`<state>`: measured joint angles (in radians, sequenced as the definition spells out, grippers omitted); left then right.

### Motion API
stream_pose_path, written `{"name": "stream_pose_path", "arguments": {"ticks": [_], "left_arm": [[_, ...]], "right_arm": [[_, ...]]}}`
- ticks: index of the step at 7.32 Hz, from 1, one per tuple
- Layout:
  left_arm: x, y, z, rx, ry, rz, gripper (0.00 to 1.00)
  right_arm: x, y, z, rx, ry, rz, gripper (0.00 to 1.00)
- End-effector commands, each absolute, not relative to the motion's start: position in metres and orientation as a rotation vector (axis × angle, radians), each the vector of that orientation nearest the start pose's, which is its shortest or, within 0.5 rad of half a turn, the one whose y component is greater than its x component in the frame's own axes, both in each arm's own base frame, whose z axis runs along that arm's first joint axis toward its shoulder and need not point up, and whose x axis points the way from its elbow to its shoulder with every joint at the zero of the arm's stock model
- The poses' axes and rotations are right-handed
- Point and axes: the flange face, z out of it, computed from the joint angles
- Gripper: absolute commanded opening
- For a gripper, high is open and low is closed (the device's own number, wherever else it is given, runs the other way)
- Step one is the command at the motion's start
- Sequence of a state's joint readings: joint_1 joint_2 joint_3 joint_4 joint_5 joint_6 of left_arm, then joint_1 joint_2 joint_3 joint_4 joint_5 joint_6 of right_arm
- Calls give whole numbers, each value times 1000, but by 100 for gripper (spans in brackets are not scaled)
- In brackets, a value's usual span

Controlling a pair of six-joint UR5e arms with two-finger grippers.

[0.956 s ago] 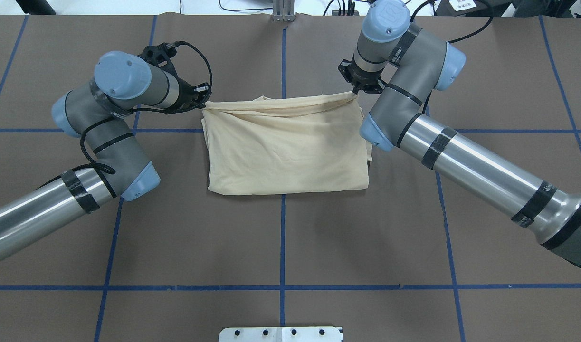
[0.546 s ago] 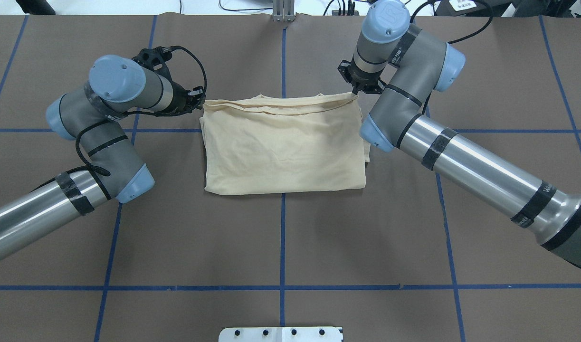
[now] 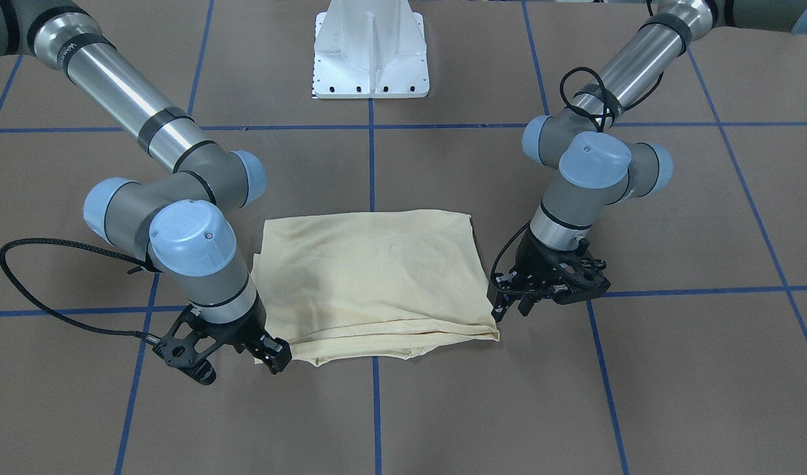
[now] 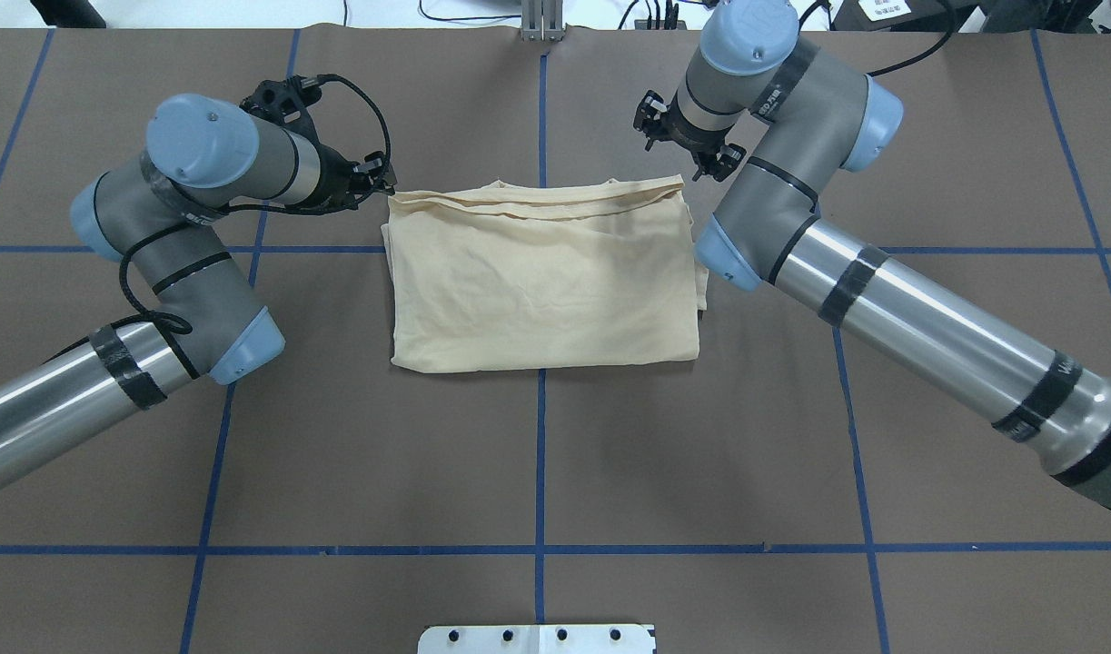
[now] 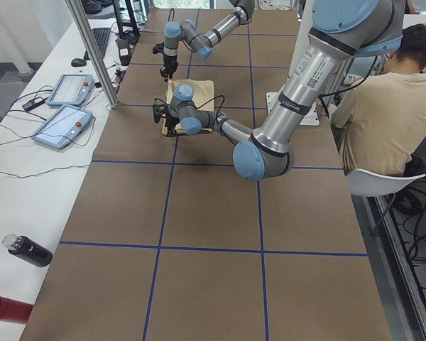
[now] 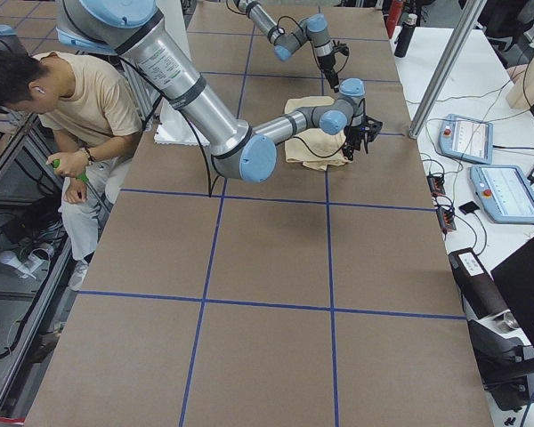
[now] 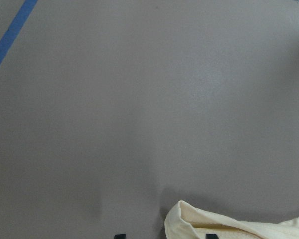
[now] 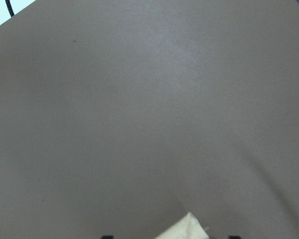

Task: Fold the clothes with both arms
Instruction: 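Withdraw the left gripper while the right gripper moves to the folded shirt's side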

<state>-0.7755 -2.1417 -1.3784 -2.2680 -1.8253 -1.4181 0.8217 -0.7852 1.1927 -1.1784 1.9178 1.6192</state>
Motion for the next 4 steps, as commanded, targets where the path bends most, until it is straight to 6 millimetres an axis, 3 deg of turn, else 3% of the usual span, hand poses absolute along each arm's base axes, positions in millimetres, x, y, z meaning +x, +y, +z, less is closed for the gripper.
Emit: {"name": "stream_pose_path", "arguments": {"ticks": [1,2,3,4], "left_arm": [[413,-558,331,292,1108,-410,61],[404,-548,326,302,1123,-403,61],[404,-547,334,298,1112,-402,61],[402,-545,341,296,1101,-407,61]], "right_arm": [[-448,-554,310,-75,-978,797,100],[-458,-502,323,-39,-1044,848,100],[-452,-466,337,-67,-1078,863,100],[-434,-449,340,-89,-1090,891,100]]}}
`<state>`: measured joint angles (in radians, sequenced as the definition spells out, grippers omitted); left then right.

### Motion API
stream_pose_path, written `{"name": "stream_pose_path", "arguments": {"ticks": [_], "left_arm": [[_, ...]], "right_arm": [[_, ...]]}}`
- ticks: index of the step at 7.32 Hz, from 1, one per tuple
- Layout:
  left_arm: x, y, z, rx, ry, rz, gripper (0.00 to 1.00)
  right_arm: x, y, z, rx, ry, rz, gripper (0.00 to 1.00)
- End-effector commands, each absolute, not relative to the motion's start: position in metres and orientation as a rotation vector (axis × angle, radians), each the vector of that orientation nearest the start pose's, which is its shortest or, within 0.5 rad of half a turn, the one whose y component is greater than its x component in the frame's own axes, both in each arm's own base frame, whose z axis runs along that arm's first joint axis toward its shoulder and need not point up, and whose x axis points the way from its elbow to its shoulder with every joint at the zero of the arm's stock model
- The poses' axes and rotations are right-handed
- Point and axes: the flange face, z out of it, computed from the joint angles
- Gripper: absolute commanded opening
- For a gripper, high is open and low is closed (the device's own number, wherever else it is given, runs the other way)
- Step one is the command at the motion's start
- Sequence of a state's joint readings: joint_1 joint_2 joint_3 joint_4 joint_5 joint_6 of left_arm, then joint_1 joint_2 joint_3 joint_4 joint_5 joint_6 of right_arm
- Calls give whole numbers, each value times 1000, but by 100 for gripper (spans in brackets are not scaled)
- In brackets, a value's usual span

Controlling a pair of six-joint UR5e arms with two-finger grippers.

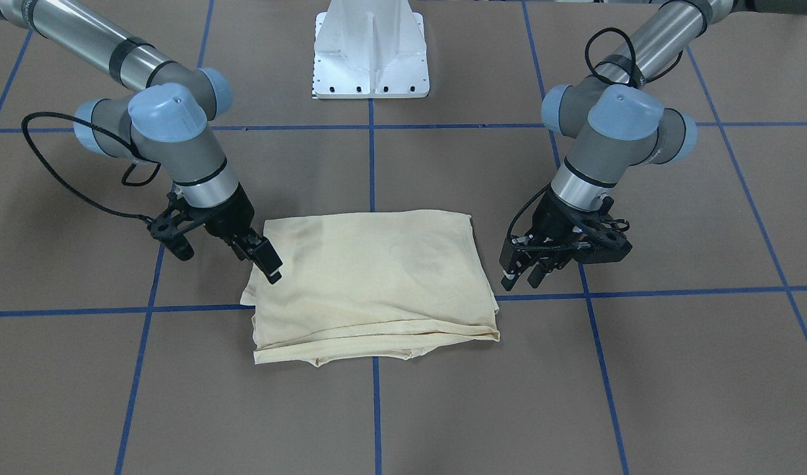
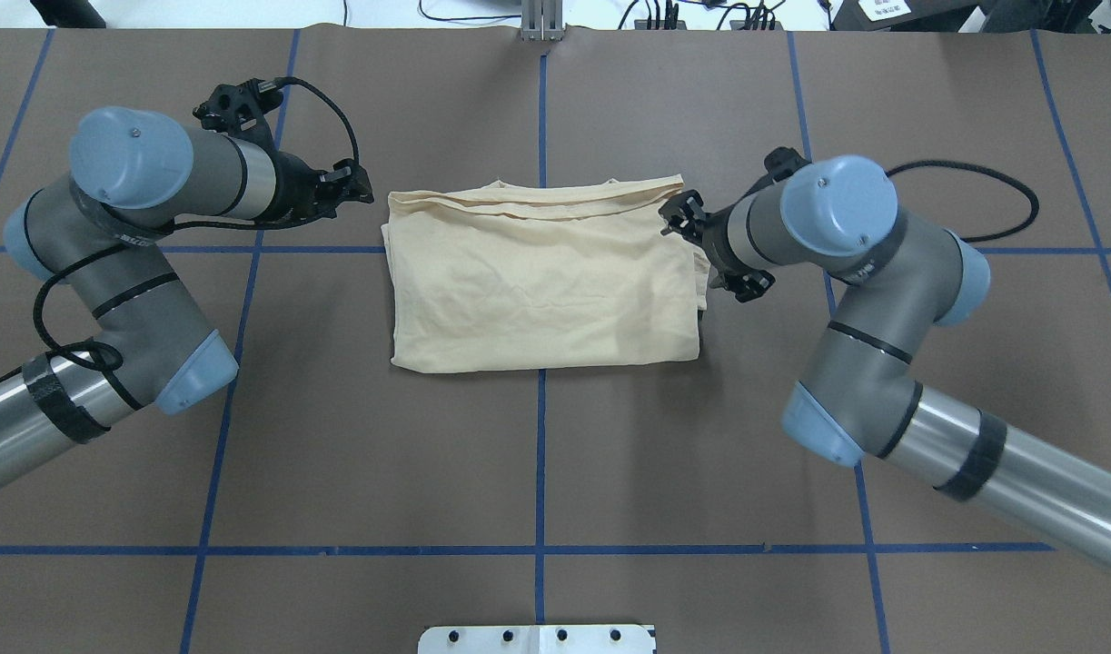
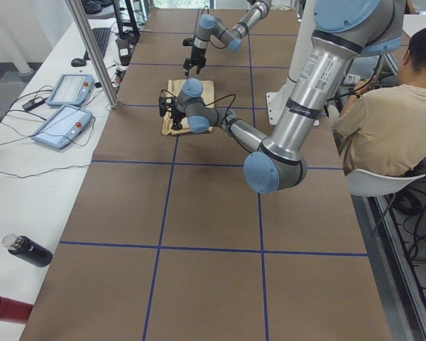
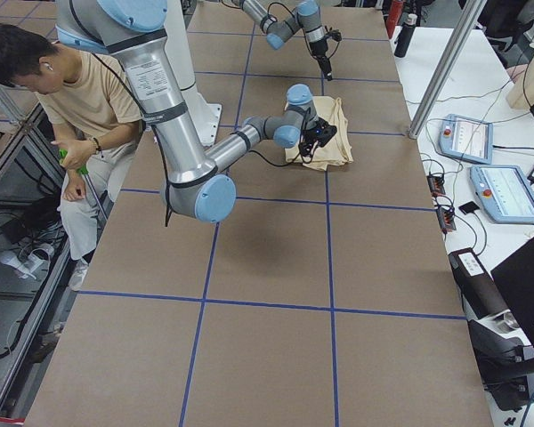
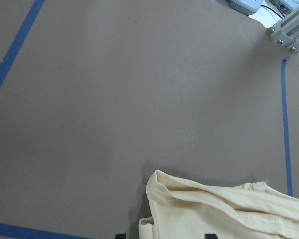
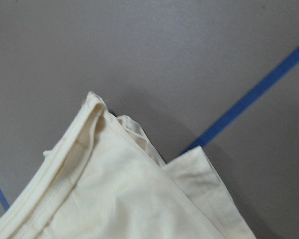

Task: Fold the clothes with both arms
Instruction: 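Withdraw the left gripper while the right gripper moves to the folded shirt's side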

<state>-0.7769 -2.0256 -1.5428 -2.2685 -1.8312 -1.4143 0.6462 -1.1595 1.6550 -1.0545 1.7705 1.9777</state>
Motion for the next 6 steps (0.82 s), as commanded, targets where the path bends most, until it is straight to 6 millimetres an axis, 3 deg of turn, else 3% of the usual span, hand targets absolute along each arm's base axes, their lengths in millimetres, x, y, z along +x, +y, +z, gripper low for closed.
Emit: {"name": "stream_pose_path", "arguments": {"ticks": [1,2,4,5,6], "left_arm": [[403,-545,340,300,1099,-408,61],[405,-544,343,299,1095,-403,61],[404,-543,338,303,1101,-405,61],[404,-543,339,316,1096,-412,61],[408,-542,340,316,1092,-411,61]], "right_arm": [[-438,-440,347,-122,-1080,948,100],[-447,-427,360,-122,-1060,967,100],[-489,-390,358,-135,-1048,920,99],[-497,-384,358,-138,-1041,912,98],[-498,-384,357,-139,-1039,910,92]]}}
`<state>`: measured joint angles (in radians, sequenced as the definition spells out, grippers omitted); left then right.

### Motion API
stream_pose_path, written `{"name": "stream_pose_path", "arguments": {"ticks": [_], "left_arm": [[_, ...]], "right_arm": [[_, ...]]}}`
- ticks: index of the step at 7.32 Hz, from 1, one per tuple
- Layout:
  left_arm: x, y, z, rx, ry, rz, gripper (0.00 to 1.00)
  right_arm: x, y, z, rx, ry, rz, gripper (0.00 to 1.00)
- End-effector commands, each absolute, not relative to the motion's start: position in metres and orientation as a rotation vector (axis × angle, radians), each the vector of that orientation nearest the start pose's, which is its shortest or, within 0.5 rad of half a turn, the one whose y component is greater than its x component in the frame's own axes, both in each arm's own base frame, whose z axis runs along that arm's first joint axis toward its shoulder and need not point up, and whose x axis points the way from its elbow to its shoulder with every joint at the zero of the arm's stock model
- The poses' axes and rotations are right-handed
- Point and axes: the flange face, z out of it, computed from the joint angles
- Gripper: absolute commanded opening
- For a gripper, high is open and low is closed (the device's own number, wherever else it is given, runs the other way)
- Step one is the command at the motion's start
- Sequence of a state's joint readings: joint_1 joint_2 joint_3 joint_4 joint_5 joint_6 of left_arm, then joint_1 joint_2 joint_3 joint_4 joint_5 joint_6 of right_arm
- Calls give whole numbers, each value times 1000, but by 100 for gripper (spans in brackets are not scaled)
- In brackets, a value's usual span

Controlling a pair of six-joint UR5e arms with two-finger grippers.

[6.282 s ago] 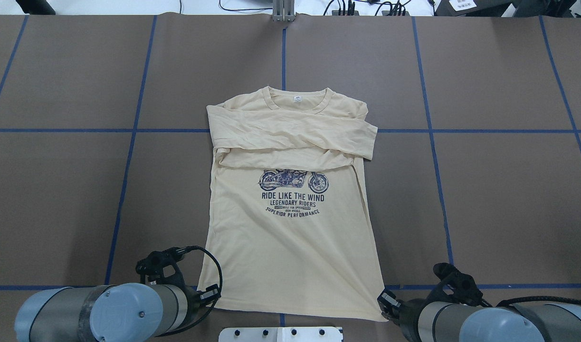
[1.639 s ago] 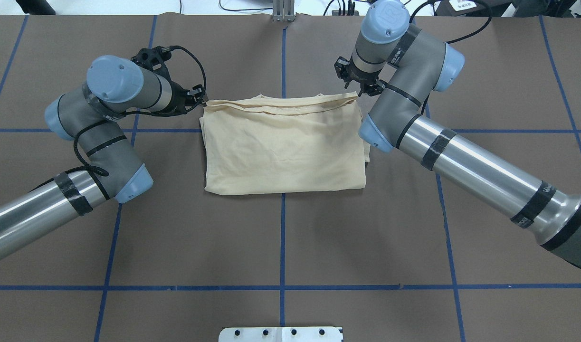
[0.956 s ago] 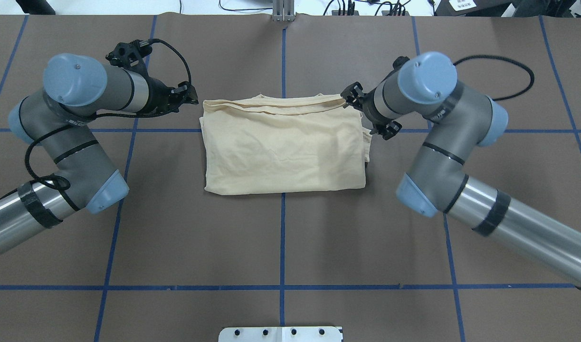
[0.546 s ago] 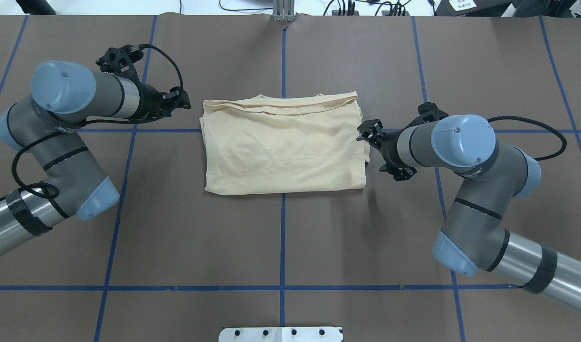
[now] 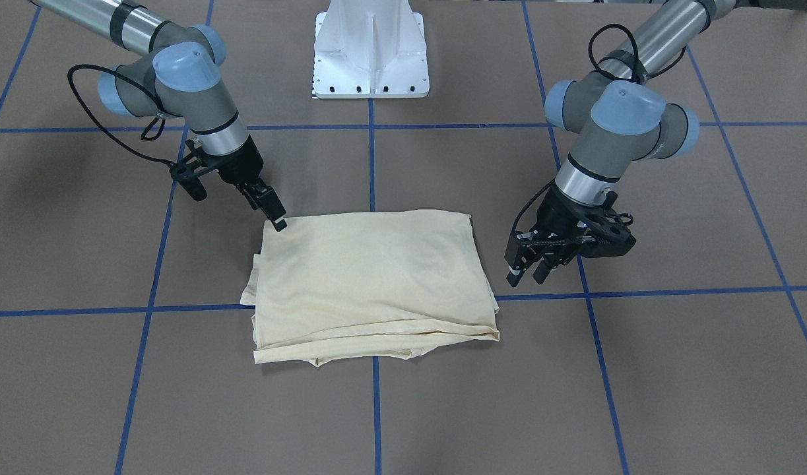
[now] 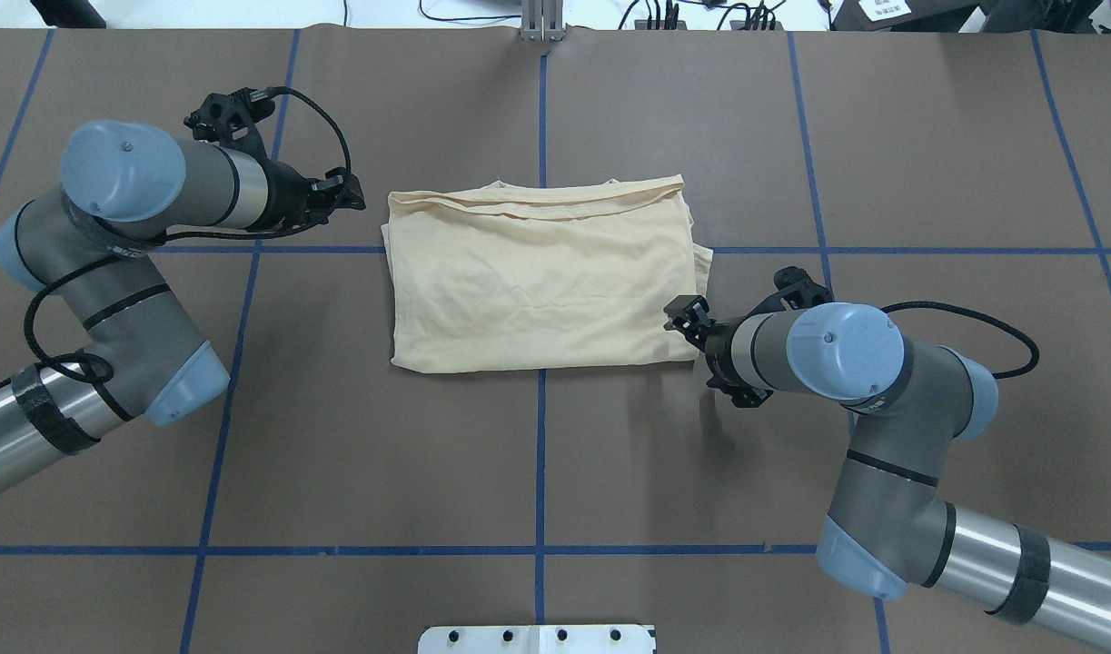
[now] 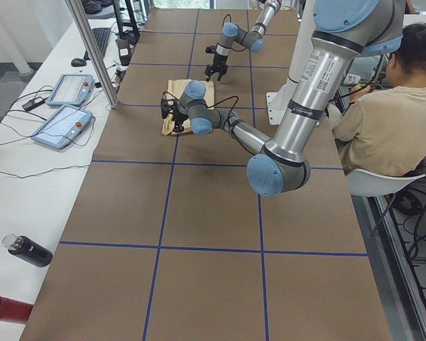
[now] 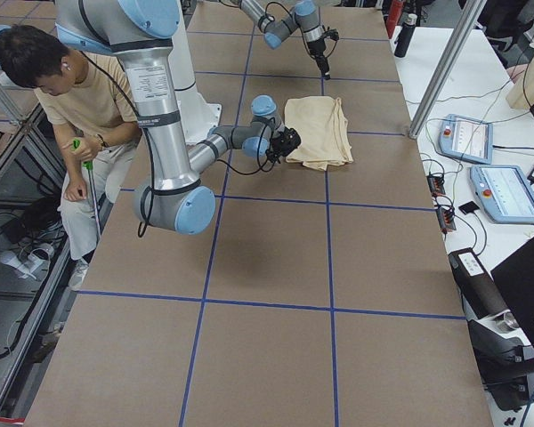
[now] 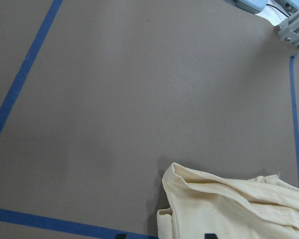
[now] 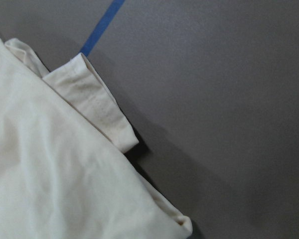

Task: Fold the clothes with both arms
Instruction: 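Grasp the side edge of the folded shirt with the right gripper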

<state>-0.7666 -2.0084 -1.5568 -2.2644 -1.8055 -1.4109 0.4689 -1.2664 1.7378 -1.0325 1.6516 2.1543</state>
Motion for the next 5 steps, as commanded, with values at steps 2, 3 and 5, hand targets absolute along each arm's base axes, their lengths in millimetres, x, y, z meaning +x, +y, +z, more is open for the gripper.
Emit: {"name": "stream_pose_path", "arguments": {"ticks": [2,3,5], "left_arm": [[410,-541,343,321,1084,-415,61],[411,-542,345,328,1075,-421,61],[413,-540,348,327,1070,-421,61]], "right_arm": [[-494,-385,363,-137,-1030,915,76],[-491,-388,362,-135,-1032,918,66],[-488,-395,359,-128,-1006,937,66]]}}
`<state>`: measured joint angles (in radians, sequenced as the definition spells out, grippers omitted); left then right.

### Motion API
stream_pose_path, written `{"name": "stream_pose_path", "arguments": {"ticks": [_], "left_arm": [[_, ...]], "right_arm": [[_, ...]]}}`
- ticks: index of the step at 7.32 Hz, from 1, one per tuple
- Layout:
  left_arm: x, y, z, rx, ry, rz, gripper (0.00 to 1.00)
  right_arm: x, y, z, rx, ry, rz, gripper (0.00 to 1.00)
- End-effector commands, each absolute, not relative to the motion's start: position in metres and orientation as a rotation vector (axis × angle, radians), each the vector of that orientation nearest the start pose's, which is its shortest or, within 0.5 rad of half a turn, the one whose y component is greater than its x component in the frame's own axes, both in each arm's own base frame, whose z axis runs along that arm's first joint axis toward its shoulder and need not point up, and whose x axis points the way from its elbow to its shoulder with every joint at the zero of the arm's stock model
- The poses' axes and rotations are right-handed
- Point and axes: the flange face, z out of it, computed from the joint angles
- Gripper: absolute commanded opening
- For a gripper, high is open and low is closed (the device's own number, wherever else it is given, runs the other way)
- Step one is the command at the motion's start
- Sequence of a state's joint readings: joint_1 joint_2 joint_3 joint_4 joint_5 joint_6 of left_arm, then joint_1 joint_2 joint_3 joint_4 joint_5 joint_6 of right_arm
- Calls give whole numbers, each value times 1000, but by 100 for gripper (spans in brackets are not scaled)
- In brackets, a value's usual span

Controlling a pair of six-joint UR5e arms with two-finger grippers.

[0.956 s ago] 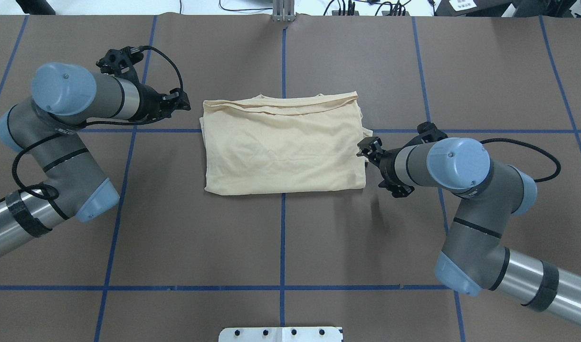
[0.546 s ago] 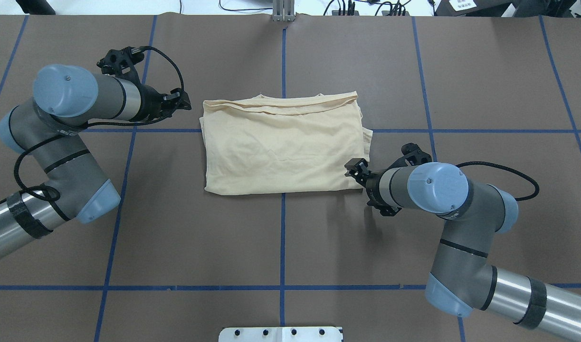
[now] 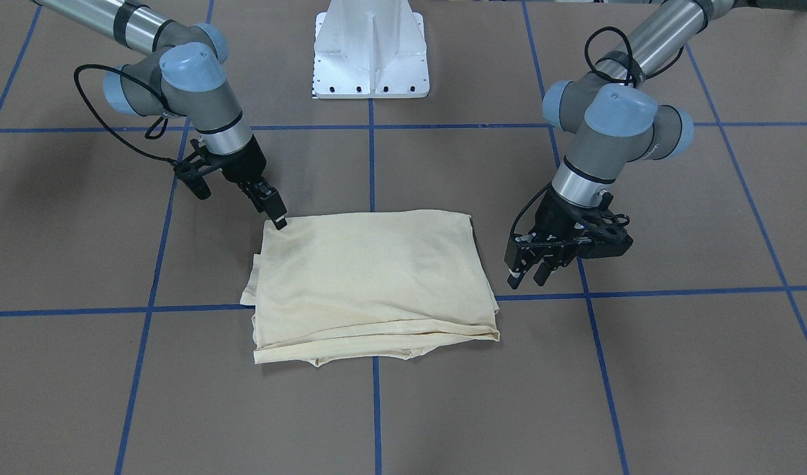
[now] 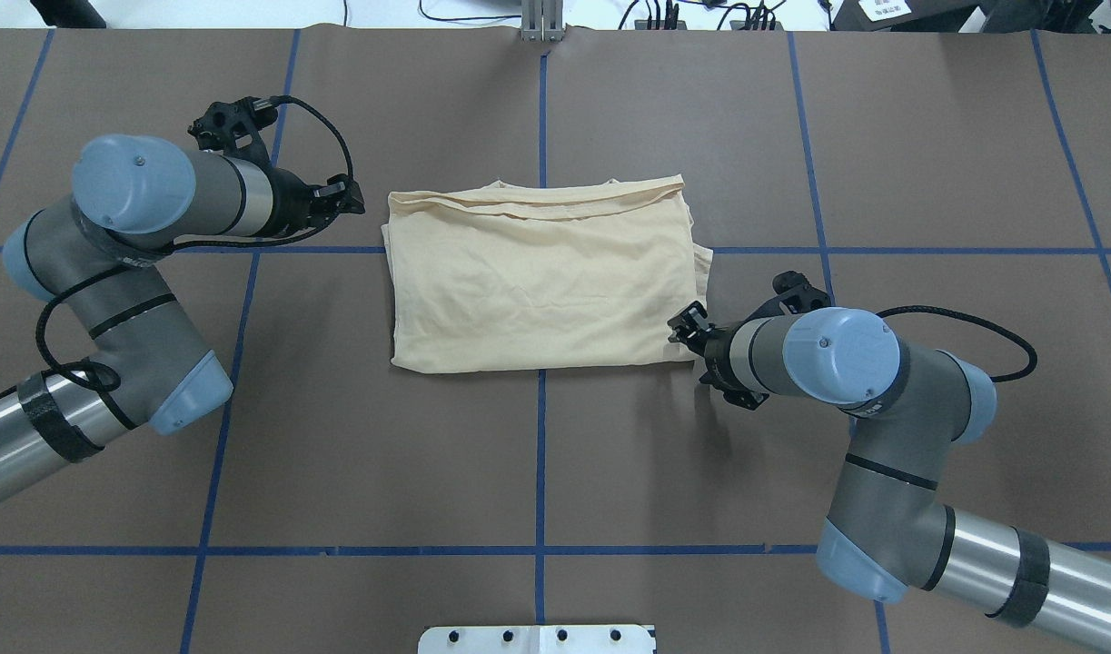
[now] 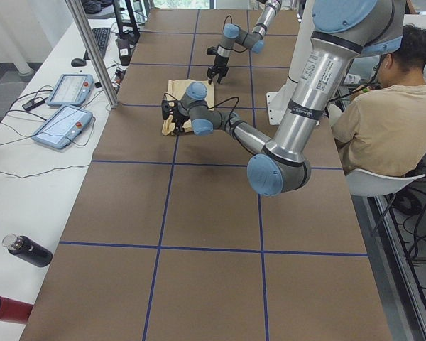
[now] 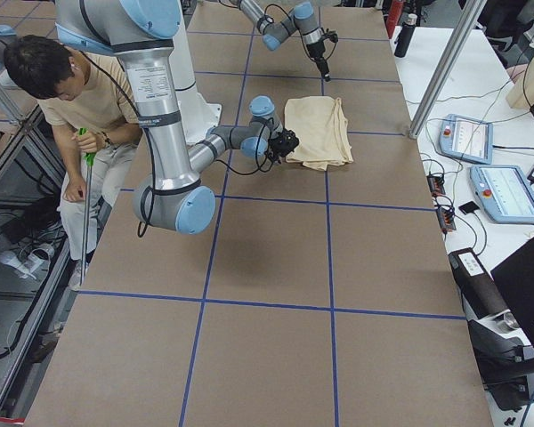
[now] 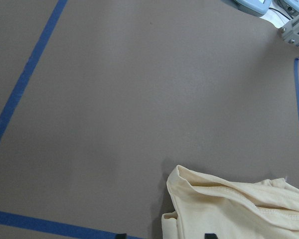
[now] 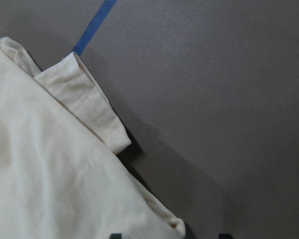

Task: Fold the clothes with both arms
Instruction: 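Grasp the side edge of the folded shirt with the right gripper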

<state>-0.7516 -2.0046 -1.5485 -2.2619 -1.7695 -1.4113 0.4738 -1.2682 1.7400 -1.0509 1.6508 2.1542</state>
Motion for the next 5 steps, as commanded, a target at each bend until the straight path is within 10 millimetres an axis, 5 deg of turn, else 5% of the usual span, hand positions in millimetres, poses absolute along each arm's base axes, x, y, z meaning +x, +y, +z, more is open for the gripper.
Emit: {"name": "stream_pose_path", "arguments": {"ticks": [1,2,3,4,5], "left_arm": [[413,-539,348,326,1069,-420,61],[412,-540,346,337,1067,-426,61],[412,-541,347,340,1063,-430,61],[412,-540,345,340,1066,-430,61],[412,-540,345,341,1068,-430,61]], "right_arm": [[-489,-395,360,-125,-995,941,66],[-490,-395,361,-125,-992,942,66],[-489,-396,360,-124,-992,944,54],[-489,-396,360,-124,-992,944,17],[-490,-396,359,-126,-993,941,0]]}}
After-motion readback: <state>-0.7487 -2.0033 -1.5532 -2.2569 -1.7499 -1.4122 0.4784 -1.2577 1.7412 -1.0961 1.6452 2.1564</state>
